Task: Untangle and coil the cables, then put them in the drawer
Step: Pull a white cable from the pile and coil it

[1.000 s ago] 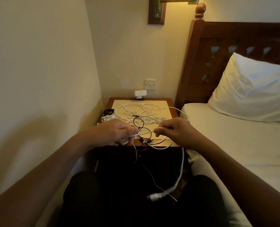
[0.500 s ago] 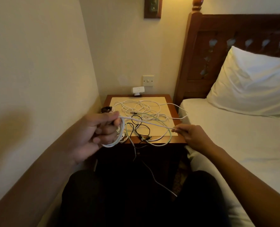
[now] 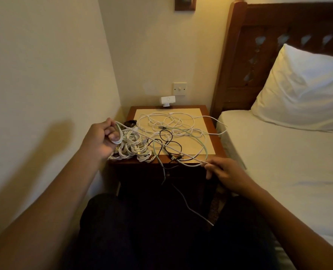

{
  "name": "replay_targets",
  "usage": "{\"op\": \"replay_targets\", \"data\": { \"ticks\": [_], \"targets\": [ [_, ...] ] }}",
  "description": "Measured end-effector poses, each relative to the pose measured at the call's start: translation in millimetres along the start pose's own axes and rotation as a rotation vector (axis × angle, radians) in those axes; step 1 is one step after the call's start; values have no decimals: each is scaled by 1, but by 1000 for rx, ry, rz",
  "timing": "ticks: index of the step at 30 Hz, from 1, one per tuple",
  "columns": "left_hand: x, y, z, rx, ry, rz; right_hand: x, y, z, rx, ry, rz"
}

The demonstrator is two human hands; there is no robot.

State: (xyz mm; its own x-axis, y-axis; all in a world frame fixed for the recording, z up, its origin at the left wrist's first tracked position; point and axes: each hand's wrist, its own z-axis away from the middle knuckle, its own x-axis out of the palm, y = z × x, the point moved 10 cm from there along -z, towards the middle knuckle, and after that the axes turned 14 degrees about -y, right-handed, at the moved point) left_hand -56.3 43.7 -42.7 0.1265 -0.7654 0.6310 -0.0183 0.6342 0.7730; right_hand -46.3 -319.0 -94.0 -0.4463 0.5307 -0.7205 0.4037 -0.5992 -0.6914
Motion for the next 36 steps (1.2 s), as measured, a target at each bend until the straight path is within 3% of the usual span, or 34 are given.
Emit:
{"op": "replay_targets", "data": {
  "ticks": [5, 9, 11, 14, 18, 21, 25, 29, 32, 34, 36],
  "targets": [
    [-39, -16, -11, -39, 97, -36, -6, -30, 11, -40, -138, -98],
    [-32, -11, -7, -36, 85, 41, 8, -35, 3, 2, -357, 87],
    [-8, -4, 0, -39, 7, 76, 12, -10, -4, 102, -392, 146],
    [34, 3, 17, -54, -146, 32, 9, 21, -13, 191, -303, 148],
    [70, 0, 42, -84, -284, -270, 23, 30, -13, 260, -416, 191],
    [98, -19, 62, -208, -425, -528, 24, -1, -13, 175, -421, 63],
    [124, -59, 72, -336, -563, -455, 26, -86, -23, -49, -324, -149],
    [129, -62, 66, -262, -531, -129, 33, -120, -30, -121, -65, -97],
    [118, -48, 56, -137, -462, 70, 60, -115, -26, -37, -92, -51],
    [105, -44, 48, -71, -416, 14, 82, -131, -18, -45, -175, 71],
    [92, -42, 44, -9, -353, -267, 94, -154, -8, -83, -239, 139]
  ]
}}
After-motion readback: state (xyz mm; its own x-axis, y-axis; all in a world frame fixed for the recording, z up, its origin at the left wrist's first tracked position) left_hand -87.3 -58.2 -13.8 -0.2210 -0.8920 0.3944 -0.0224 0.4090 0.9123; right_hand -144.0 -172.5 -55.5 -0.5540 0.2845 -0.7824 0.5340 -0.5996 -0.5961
